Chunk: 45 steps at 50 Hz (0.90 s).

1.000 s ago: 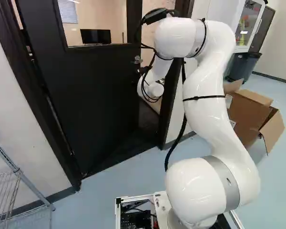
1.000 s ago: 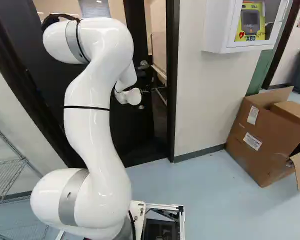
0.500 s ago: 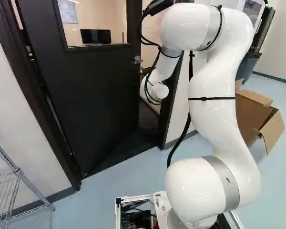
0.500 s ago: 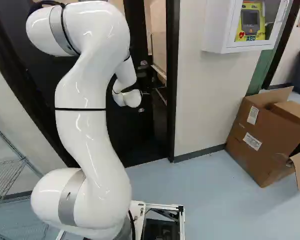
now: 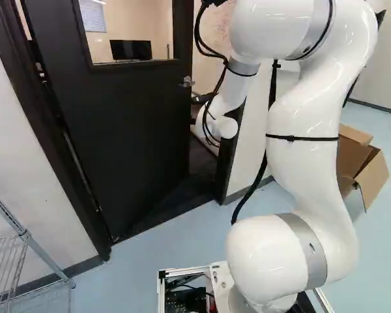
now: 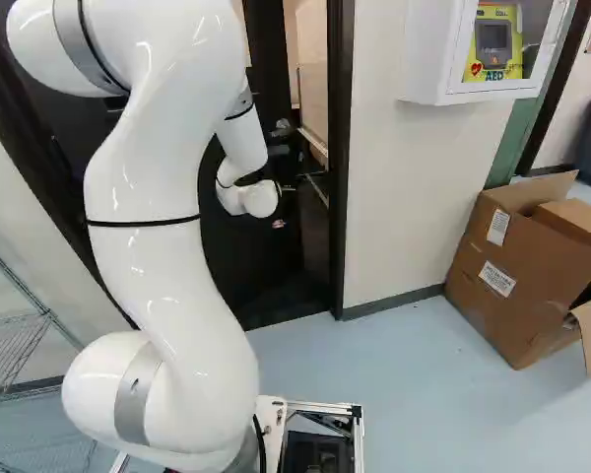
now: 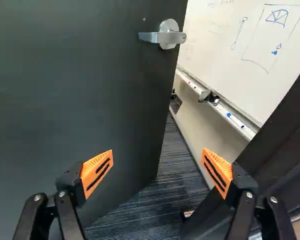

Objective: Open the door and move inside

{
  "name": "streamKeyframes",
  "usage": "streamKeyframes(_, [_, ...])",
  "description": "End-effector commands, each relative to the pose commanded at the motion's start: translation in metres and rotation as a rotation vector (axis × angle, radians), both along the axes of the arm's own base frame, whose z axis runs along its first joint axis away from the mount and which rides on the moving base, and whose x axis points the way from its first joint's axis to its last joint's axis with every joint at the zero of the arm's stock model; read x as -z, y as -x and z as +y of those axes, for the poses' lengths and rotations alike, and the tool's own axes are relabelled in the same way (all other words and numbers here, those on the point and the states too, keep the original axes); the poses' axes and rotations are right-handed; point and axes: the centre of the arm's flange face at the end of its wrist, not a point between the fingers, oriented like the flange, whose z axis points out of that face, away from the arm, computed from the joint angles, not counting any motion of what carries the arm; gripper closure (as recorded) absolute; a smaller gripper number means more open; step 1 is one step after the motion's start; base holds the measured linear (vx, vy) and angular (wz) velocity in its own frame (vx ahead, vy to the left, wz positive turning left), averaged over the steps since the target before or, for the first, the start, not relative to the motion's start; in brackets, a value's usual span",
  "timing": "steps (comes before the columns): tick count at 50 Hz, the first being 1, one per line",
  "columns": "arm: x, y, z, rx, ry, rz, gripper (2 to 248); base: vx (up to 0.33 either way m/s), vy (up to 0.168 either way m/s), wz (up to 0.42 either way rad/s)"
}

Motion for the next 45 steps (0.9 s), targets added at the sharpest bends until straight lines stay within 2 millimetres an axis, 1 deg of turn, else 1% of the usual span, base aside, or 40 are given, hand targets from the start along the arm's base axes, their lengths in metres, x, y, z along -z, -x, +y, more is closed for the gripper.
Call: streamKeyframes(45, [-0.007,0.093,-0.021,0.060,-0.007,0.040,3,0.000,0.000,0.000])
